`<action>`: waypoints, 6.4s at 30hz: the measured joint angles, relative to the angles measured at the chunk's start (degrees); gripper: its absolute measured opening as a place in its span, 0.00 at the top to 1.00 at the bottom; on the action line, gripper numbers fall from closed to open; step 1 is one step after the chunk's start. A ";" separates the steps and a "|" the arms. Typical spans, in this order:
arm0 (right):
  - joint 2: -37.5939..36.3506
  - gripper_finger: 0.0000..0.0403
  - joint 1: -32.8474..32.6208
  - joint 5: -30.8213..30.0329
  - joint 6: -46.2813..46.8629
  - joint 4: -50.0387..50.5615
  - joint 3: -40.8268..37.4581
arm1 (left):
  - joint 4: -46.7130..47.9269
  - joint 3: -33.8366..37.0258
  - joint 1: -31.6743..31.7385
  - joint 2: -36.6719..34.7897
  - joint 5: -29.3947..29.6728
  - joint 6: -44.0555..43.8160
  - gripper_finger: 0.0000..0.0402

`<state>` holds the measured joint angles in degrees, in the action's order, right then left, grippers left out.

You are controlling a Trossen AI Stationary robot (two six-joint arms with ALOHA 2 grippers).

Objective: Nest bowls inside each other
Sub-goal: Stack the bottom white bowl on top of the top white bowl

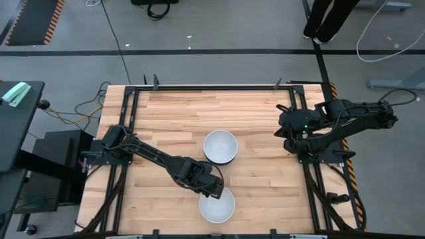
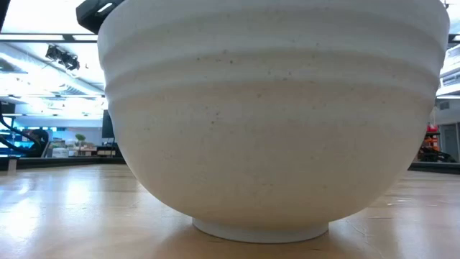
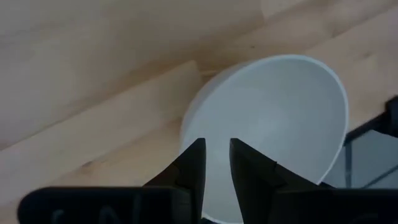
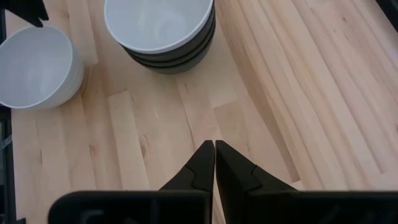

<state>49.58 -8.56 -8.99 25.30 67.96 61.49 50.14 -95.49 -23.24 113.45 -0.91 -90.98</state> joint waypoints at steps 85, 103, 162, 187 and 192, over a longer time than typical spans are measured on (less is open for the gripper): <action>0.17 0.94 0.00 0.02 -0.08 -1.95 0.07 | 6.07 -12.66 1.58 8.48 -0.49 7.80 0.97; 0.18 0.94 0.00 0.00 -1.09 -1.93 0.07 | 39.30 -39.29 15.42 7.61 6.80 25.26 0.98; 0.19 0.94 0.00 0.01 -1.49 -1.42 0.02 | 30.79 -30.04 29.33 15.52 -5.26 42.28 0.97; 0.19 0.94 0.00 0.02 -1.51 -3.09 0.02 | 27.94 -31.68 29.18 13.33 -5.72 43.41 0.68; 0.21 0.94 0.00 0.00 -1.51 -3.53 0.02 | 28.06 -31.73 29.47 11.34 -4.95 42.90 0.65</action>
<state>49.80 -8.56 -8.99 23.79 64.43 61.52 78.20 -127.22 6.22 124.79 -5.86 -48.08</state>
